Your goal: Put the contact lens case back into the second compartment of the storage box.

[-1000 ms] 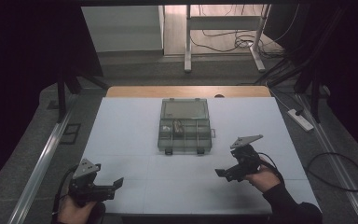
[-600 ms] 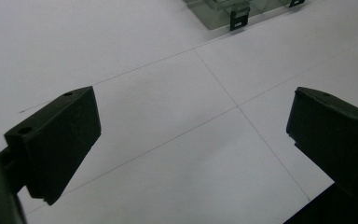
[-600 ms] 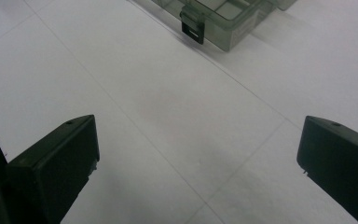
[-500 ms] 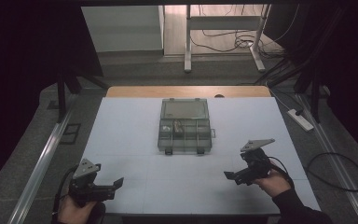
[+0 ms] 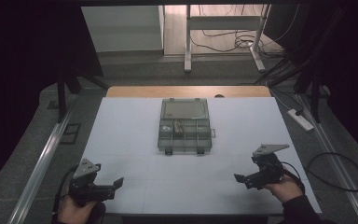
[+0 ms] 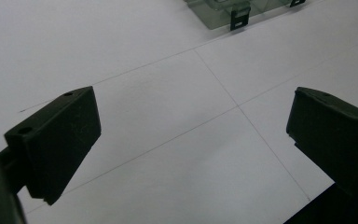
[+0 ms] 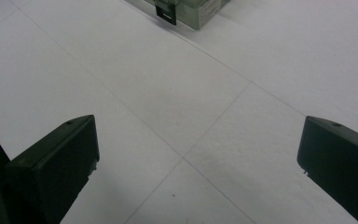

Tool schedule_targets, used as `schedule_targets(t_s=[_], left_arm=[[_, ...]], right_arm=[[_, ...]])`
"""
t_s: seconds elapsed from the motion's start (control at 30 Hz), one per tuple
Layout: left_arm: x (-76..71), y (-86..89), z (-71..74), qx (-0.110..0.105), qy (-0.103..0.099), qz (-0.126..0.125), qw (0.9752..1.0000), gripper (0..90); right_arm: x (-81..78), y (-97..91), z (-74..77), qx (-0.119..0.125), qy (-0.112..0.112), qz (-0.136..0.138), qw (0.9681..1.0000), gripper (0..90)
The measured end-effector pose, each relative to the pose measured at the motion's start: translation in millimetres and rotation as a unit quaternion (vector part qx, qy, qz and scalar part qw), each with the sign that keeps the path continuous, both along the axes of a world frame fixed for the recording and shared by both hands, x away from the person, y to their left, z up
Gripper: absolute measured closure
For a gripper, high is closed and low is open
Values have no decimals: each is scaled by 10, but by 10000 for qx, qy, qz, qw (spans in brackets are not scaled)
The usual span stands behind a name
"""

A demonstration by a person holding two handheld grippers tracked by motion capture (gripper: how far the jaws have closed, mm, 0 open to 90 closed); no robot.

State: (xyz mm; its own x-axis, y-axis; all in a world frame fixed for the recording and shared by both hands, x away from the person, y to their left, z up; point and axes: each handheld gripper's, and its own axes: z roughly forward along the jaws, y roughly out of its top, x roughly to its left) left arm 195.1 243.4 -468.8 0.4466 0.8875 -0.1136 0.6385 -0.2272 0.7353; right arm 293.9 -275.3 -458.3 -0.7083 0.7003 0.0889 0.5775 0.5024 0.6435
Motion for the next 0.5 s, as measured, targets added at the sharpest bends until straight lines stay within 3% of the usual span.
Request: schedule_targets(t_s=[0.5], left_arm=[[1,1,0,1,7,11,10000,28]], right_arm=[[-117,-225,34,146,-10,-401,9991,0]])
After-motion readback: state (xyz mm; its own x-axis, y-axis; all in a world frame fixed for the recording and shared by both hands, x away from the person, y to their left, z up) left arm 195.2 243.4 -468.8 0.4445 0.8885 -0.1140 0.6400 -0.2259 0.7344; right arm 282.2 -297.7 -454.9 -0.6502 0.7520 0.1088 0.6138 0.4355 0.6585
